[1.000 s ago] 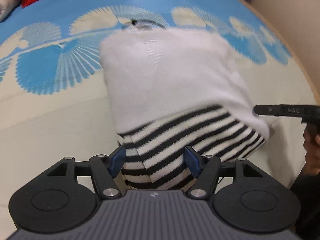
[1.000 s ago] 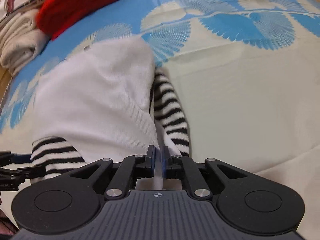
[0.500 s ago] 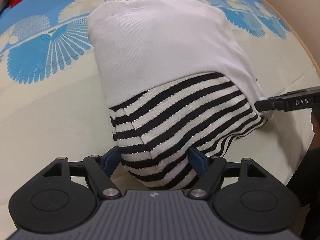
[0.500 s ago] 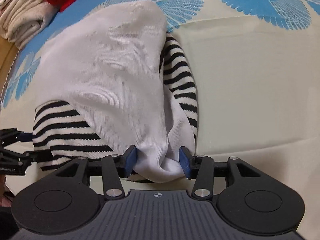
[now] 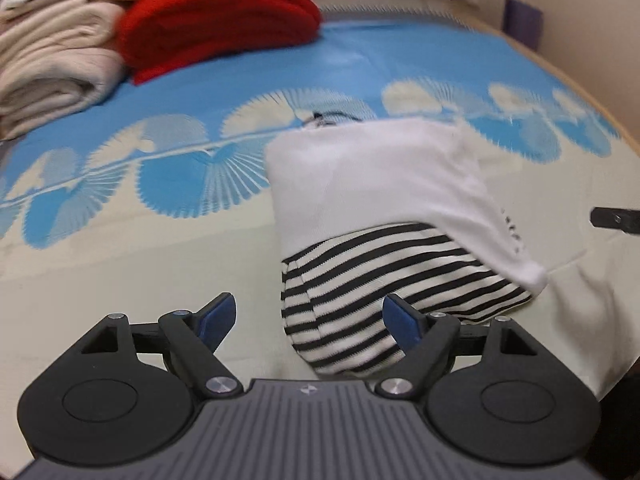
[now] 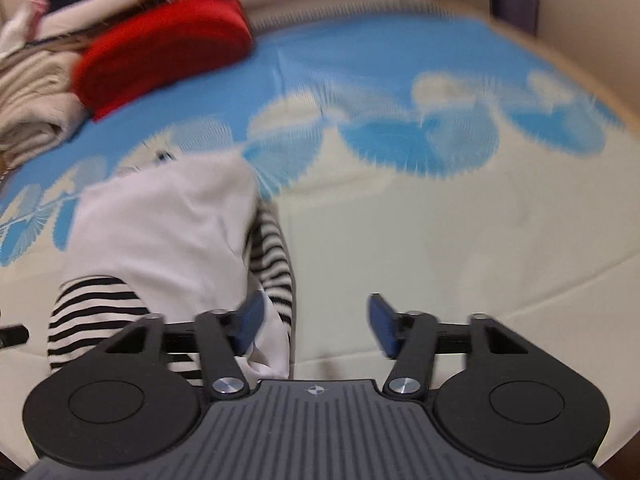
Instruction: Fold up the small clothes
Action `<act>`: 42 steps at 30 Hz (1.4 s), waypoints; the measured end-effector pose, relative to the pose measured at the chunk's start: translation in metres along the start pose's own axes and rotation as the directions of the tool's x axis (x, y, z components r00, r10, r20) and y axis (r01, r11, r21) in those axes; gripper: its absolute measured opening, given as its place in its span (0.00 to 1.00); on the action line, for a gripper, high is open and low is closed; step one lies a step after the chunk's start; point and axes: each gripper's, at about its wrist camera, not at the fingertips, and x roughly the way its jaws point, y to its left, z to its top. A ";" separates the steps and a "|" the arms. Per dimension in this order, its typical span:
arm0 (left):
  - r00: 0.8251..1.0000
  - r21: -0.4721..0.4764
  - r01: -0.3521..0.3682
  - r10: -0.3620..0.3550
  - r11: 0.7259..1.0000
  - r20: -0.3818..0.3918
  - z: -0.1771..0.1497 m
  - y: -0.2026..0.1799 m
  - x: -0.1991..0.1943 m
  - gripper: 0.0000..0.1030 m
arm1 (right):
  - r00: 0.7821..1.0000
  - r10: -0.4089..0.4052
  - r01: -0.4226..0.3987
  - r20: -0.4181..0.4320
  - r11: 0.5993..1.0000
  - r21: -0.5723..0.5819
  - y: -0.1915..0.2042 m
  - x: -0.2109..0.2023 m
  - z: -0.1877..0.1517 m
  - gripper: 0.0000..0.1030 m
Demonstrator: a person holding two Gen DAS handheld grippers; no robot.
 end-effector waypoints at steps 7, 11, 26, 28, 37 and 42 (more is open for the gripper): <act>0.997 -0.106 -0.024 0.031 0.994 0.065 -0.050 -0.019 -0.059 0.83 | 0.979 0.051 -0.037 0.197 0.997 -0.072 0.019 -0.082 -0.030 0.94; 0.996 -0.121 -0.028 0.038 0.992 0.082 -0.081 -0.036 -0.078 0.83 | 0.975 0.097 -0.079 0.202 0.992 -0.097 0.036 -0.109 -0.056 0.96; 0.992 -0.191 -0.016 0.038 0.982 0.117 -0.092 -0.045 -0.077 0.83 | 0.983 0.123 -0.098 0.136 0.979 -0.180 0.089 -0.112 -0.090 0.96; 0.992 -0.191 -0.008 0.031 0.982 0.120 -0.092 -0.047 -0.076 0.83 | 0.983 0.126 -0.102 0.137 0.980 -0.170 0.091 -0.109 -0.089 0.96; 0.993 -0.155 0.004 0.015 0.988 0.121 -0.092 -0.055 -0.070 0.83 | 0.984 0.134 -0.106 0.119 0.970 -0.221 0.106 -0.102 -0.093 0.96; 0.992 -0.155 0.011 0.008 0.988 0.123 -0.092 -0.055 -0.068 0.83 | 0.984 0.132 -0.106 0.116 0.972 -0.208 0.105 -0.102 -0.092 0.96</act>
